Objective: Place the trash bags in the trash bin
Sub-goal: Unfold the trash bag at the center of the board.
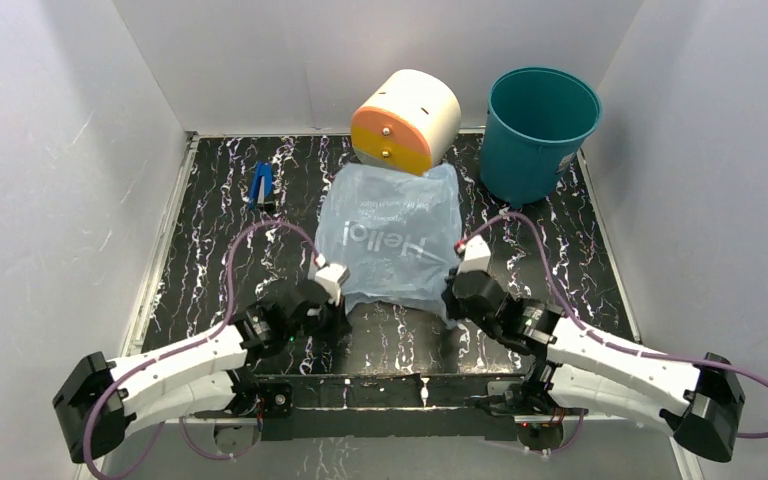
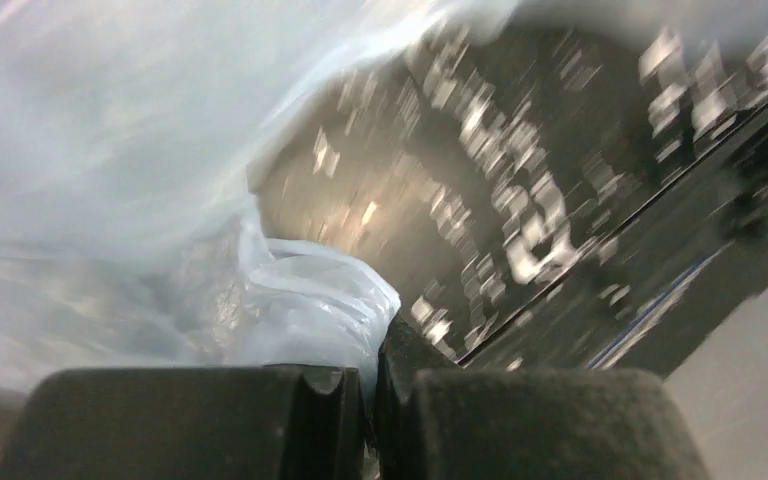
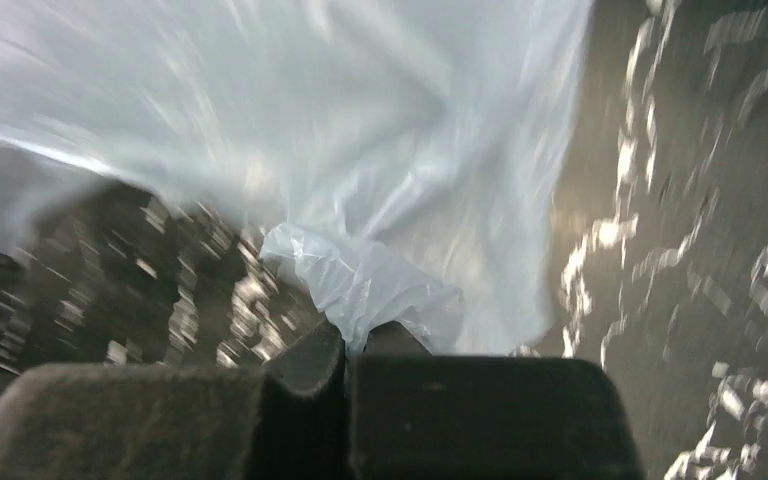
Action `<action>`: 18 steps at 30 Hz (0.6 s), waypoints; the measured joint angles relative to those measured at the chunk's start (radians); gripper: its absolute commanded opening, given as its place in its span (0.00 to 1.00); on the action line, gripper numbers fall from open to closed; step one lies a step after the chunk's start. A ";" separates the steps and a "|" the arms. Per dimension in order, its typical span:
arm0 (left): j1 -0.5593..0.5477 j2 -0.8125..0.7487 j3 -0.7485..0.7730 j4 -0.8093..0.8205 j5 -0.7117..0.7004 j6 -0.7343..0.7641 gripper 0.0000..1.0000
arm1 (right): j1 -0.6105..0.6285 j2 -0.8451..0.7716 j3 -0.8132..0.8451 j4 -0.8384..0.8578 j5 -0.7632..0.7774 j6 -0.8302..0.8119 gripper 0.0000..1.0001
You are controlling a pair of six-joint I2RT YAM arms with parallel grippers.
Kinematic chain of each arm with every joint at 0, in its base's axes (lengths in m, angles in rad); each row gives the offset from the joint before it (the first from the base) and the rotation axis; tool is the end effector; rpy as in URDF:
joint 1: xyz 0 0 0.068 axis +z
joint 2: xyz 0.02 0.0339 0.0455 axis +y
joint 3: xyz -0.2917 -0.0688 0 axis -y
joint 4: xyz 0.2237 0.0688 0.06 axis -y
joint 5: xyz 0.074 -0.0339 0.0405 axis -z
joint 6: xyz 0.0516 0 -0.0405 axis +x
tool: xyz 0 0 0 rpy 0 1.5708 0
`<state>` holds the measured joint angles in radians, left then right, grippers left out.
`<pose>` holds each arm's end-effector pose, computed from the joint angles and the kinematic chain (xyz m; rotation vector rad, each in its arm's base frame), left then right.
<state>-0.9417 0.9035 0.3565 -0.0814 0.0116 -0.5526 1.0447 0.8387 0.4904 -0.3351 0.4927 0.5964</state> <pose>0.0956 -0.1324 0.2037 0.4574 2.2857 -0.8169 0.0956 0.1161 0.2351 -0.2295 2.1740 0.3826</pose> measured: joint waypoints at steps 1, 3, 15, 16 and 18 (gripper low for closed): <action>-0.001 0.003 0.060 -0.040 -0.032 0.019 0.00 | -0.004 -0.001 0.040 0.011 0.012 -0.014 0.00; -0.001 0.032 0.231 -0.098 -0.085 0.074 0.00 | -0.017 0.029 0.178 0.038 0.036 -0.092 0.00; -0.001 -0.090 0.945 0.003 -0.150 0.441 0.00 | -0.041 -0.144 0.578 0.496 -0.162 -0.492 0.00; -0.001 -0.163 0.848 0.025 -0.150 0.430 0.00 | -0.042 -0.200 0.489 0.519 -0.149 -0.485 0.00; -0.001 -0.273 0.622 0.067 -0.153 0.367 0.00 | -0.043 -0.235 0.321 0.517 -0.098 -0.405 0.00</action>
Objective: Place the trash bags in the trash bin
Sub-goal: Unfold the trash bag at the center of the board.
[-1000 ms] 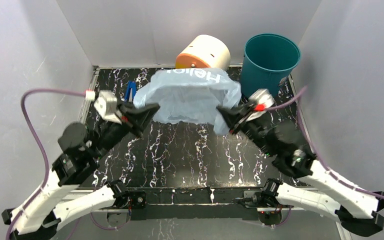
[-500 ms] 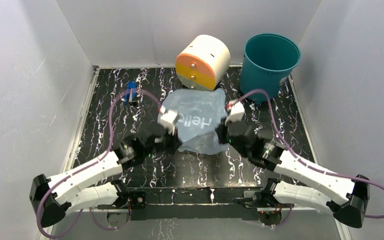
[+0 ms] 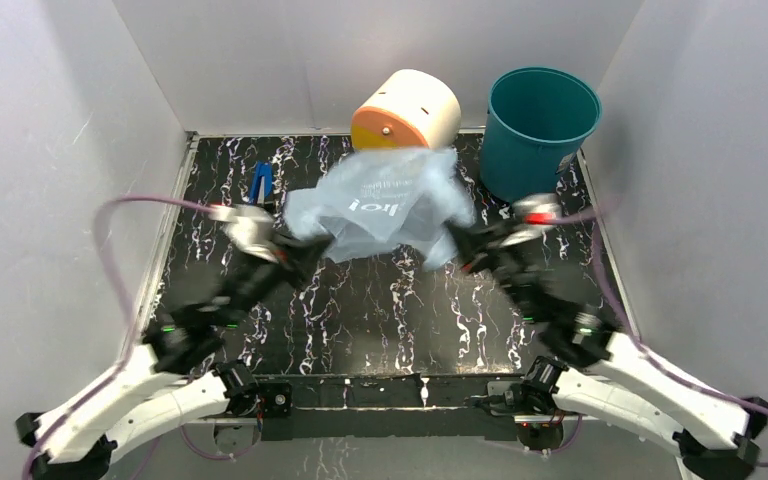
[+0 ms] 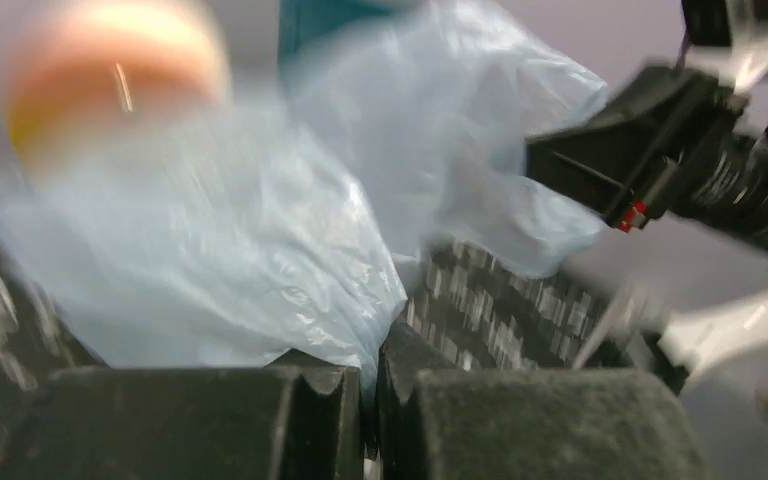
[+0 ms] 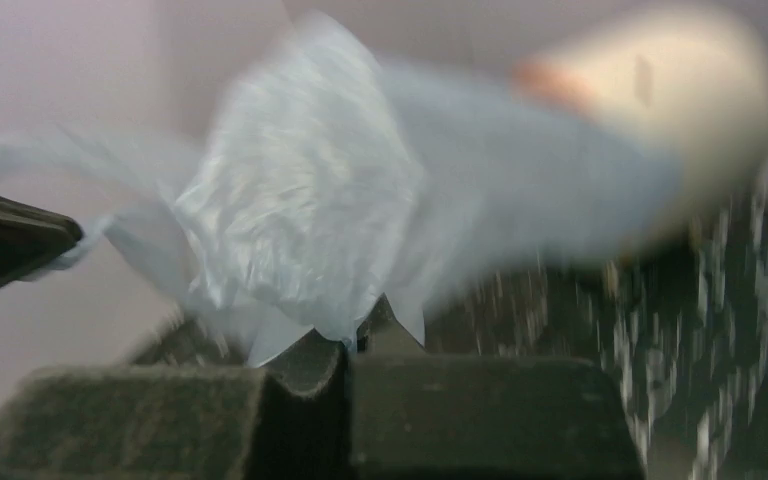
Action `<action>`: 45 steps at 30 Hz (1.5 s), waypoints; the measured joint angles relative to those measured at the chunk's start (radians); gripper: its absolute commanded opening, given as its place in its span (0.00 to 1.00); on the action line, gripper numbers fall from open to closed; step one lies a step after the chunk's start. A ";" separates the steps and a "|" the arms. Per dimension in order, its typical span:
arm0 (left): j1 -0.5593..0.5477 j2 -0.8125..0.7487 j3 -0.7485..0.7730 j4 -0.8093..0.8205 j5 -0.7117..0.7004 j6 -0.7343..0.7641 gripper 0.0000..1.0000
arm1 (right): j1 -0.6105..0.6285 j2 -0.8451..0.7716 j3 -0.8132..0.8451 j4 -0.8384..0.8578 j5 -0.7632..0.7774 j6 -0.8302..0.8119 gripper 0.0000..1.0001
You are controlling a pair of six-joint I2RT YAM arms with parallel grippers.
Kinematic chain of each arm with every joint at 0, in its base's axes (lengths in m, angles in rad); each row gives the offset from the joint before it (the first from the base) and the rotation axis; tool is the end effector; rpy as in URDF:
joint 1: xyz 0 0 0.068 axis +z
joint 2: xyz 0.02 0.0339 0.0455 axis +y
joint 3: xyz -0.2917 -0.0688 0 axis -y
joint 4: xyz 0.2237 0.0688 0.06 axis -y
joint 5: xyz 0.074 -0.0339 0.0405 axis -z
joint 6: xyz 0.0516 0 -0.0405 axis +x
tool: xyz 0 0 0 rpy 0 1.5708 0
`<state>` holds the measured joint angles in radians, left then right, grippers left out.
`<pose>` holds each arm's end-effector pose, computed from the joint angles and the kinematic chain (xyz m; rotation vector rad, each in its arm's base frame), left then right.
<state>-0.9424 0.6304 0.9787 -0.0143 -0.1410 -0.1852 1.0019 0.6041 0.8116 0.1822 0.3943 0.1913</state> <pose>0.0601 -0.0704 0.4592 0.3561 1.2400 -0.8876 0.0700 0.0727 0.4302 -0.1446 1.2438 0.8075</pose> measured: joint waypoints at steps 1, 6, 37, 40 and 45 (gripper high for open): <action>0.000 -0.016 -0.122 0.023 0.000 -0.047 0.00 | 0.000 0.022 -0.085 -0.031 0.024 0.078 0.00; -0.028 0.201 -0.664 0.044 0.069 -0.308 0.00 | 0.002 0.253 -0.454 -0.397 -0.040 0.430 0.00; -0.079 0.307 -0.603 0.013 0.135 -0.277 0.00 | -0.013 0.113 -0.400 -0.513 -0.009 0.288 0.00; -0.081 0.313 -0.346 -0.033 0.062 -0.190 0.00 | -0.013 0.204 -0.094 -0.422 0.039 0.188 0.00; -0.081 0.294 -0.074 0.037 -0.057 -0.076 0.00 | -0.013 0.325 0.139 -0.286 0.082 0.137 0.00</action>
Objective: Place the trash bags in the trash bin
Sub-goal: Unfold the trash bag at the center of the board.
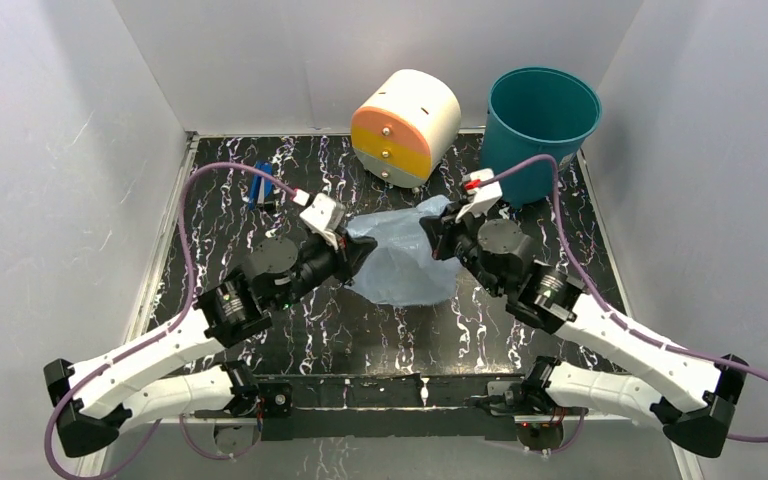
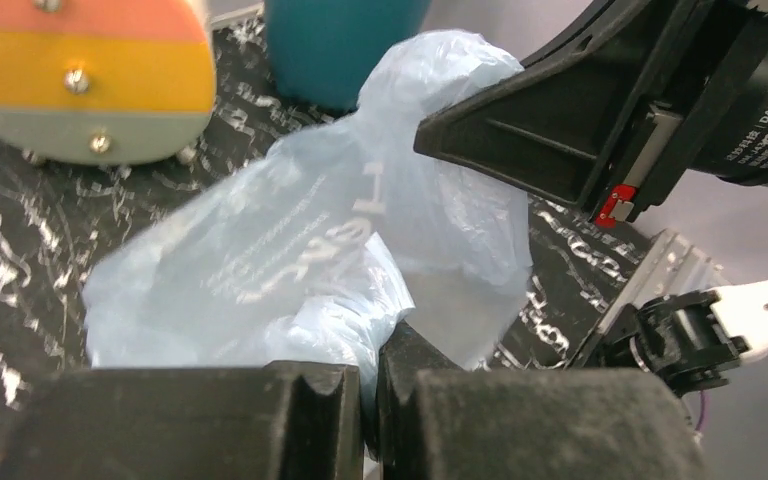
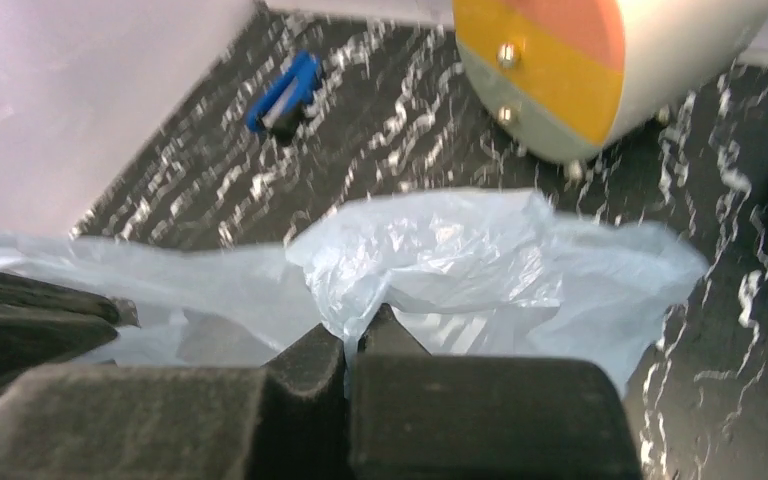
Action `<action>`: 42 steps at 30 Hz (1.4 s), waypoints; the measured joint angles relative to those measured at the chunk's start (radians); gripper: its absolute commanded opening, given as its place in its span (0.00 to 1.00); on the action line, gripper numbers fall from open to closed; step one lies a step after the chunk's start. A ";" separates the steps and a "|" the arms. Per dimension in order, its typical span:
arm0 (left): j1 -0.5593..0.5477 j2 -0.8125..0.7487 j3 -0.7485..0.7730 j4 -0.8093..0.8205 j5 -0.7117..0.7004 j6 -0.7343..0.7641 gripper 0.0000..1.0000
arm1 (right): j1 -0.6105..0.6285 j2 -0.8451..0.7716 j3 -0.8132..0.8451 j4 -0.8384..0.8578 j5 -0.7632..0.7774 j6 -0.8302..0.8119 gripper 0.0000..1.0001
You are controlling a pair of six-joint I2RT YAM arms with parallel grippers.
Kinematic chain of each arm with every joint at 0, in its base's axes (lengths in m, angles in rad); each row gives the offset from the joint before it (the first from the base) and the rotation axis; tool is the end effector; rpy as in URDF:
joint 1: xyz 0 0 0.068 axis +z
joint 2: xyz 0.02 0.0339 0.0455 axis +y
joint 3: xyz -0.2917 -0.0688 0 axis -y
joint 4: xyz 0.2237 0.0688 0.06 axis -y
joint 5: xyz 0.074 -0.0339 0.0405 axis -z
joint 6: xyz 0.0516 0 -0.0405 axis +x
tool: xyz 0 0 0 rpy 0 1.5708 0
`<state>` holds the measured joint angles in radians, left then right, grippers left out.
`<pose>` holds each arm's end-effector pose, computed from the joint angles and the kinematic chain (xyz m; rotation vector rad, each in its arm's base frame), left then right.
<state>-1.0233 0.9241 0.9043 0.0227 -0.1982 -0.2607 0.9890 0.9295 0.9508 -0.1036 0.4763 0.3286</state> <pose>0.1095 -0.1601 0.4022 0.4542 1.5683 -0.8463 0.1227 0.1435 0.4021 -0.1848 1.6695 0.6094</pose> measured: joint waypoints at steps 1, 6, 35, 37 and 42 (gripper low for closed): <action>0.000 -0.013 -0.010 -0.001 -0.015 0.000 0.00 | 0.000 0.008 -0.010 -0.003 -0.001 0.008 0.00; 0.000 -0.015 -0.182 -0.079 -0.077 -0.086 0.00 | -0.002 0.040 -0.174 -0.064 -0.032 0.115 0.00; 0.417 -0.385 -0.400 0.319 0.490 -0.160 0.00 | -0.410 -0.109 -0.460 0.182 -0.669 0.130 0.00; 0.403 -0.271 -0.676 0.291 0.481 -0.274 0.00 | -0.418 0.028 -0.581 0.048 -0.647 0.204 0.00; 0.388 -0.097 -0.565 -0.060 0.401 -0.245 0.00 | -0.417 0.113 -0.387 -0.191 -0.601 0.198 0.00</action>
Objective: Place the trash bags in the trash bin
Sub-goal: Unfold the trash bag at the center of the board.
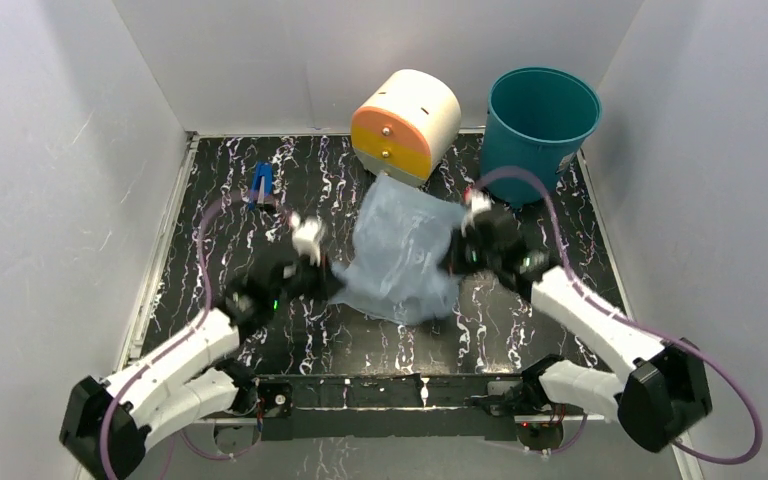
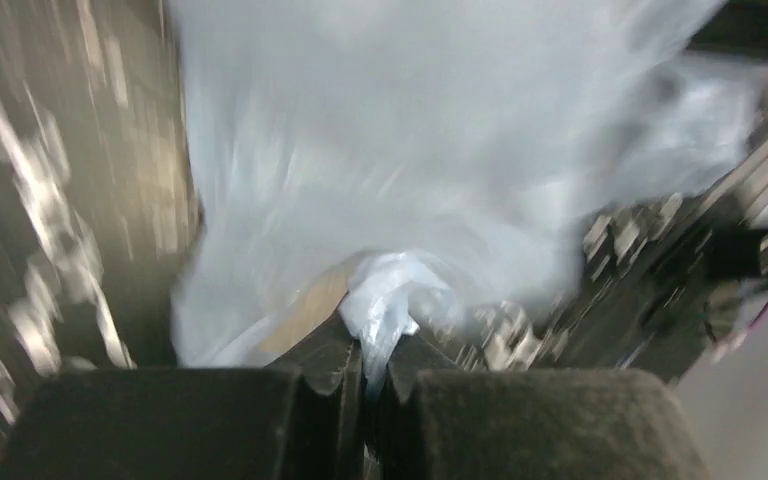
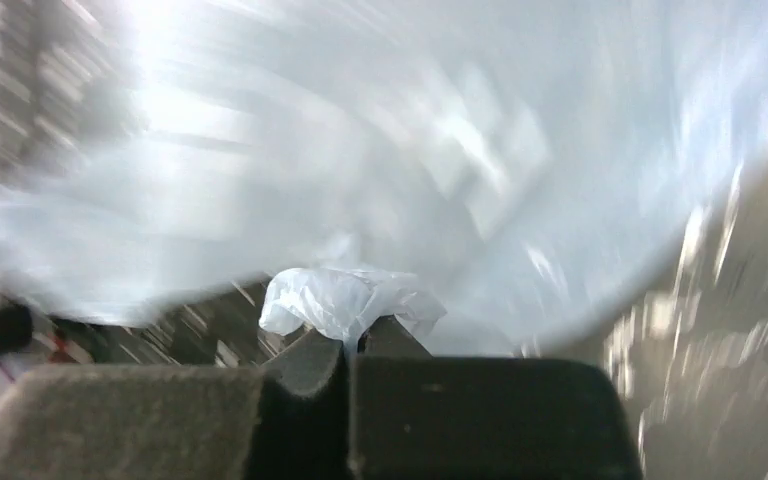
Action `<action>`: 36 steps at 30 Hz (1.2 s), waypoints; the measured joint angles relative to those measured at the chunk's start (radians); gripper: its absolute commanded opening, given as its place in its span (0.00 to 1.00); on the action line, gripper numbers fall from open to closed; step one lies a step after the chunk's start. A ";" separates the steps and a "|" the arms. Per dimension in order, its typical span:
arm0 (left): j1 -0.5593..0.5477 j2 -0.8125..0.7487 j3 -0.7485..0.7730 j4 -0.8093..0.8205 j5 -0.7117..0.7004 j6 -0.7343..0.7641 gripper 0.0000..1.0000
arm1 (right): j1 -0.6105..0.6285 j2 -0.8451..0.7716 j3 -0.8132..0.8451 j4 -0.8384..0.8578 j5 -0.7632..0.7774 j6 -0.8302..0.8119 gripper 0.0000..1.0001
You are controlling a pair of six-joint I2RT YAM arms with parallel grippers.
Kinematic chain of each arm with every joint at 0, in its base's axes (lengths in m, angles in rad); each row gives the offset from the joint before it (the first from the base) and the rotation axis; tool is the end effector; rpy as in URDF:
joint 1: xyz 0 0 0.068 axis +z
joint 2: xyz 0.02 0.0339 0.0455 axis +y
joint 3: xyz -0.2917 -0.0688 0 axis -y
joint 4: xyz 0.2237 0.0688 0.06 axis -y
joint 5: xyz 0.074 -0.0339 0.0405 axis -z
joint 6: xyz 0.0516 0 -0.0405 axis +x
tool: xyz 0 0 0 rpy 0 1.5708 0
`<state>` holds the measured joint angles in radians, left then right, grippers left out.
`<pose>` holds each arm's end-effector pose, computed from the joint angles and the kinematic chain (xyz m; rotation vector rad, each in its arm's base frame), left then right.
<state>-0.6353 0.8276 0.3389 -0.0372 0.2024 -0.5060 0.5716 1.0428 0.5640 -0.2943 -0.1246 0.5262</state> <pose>0.1194 -0.1009 0.2137 0.2719 2.1985 -0.8769 0.1554 0.1076 0.2282 -0.1195 2.4384 0.6665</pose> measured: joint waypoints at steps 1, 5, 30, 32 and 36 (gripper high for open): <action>-0.001 0.051 0.146 -0.027 -0.022 0.048 0.00 | 0.000 0.039 0.142 -0.016 0.011 -0.031 0.00; 0.002 0.269 0.802 -0.084 -0.066 0.256 0.00 | -0.001 0.168 0.749 0.032 0.038 -0.160 0.00; -0.081 0.101 0.781 -0.045 -0.118 0.182 0.04 | 0.000 0.064 0.818 0.014 0.061 -0.093 0.00; -0.082 0.124 0.949 0.010 -0.104 0.248 0.04 | -0.001 0.011 0.858 0.128 0.061 -0.140 0.00; -0.082 -0.035 0.865 0.101 -0.083 0.311 0.04 | -0.001 -0.244 0.608 0.290 0.080 -0.168 0.00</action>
<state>-0.7174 0.7921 1.2037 0.0639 0.1196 -0.1947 0.5705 0.7990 1.1725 -0.0044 -0.0441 0.3580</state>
